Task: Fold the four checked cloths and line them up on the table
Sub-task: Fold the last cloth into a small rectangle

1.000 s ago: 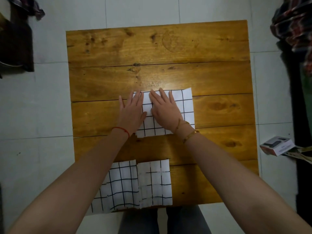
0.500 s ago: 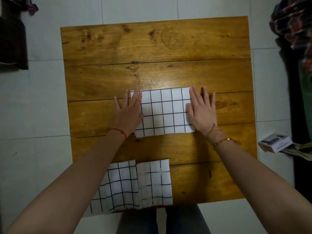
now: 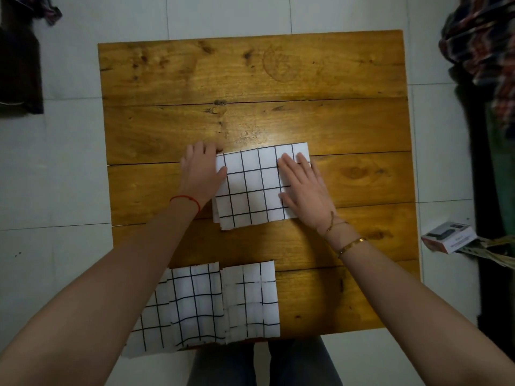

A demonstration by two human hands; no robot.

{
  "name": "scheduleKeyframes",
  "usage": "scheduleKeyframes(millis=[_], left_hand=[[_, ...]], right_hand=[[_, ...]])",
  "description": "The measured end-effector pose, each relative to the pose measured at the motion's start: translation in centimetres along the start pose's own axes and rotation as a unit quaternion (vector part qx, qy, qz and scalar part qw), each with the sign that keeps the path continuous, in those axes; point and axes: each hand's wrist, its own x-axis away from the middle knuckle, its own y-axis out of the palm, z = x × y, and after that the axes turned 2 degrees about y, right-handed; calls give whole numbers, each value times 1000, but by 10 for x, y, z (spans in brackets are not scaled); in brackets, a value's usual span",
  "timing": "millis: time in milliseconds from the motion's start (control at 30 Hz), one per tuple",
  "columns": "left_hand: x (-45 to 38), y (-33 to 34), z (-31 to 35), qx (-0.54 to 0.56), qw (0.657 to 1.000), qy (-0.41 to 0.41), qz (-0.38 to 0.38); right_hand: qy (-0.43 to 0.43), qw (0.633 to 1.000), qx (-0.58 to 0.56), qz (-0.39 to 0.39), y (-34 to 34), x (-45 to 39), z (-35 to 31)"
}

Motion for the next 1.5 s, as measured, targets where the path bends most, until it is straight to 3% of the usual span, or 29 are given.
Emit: scheduleKeyframes(millis=[233, 400, 467, 733, 867, 1000, 1167, 1267, 1367, 1500], left_hand=[[-6, -9, -1, 16, 992, -57, -109], [13, -13, -10, 206, 962, -145, -107], [25, -10, -12, 236, 953, -159, -109], [48, -6, -7, 323, 932, -162, -31], [51, -17, 12, 361, 926, -111, -3], [49, -18, 42, 372, 927, -49, 2], [40, 1, 77, 393, 918, -46, -9], [38, 9, 92, 414, 909, -46, -5], [40, 18, 103, 441, 895, -65, -31], [44, 28, 105, 435, 894, -77, -69]], right_hand=[[14, 999, 24, -30, 8, -2, -9], [26, 998, 45, -27, 7, -1, -13], [28, 998, 52, -21, 5, -2, -17], [-6, 997, 75, -23, 2, -7, -35], [2, 997, 70, -23, 4, -9, -41], [1, 997, 71, -17, 4, -10, -43], [2, 998, 64, -7, 2, -4, -35], [-7, 999, 41, 15, 3, 0, -21], [4, 996, -61, 59, 6, 6, -5], [100, 976, -111, 159, 3, 22, 7]])
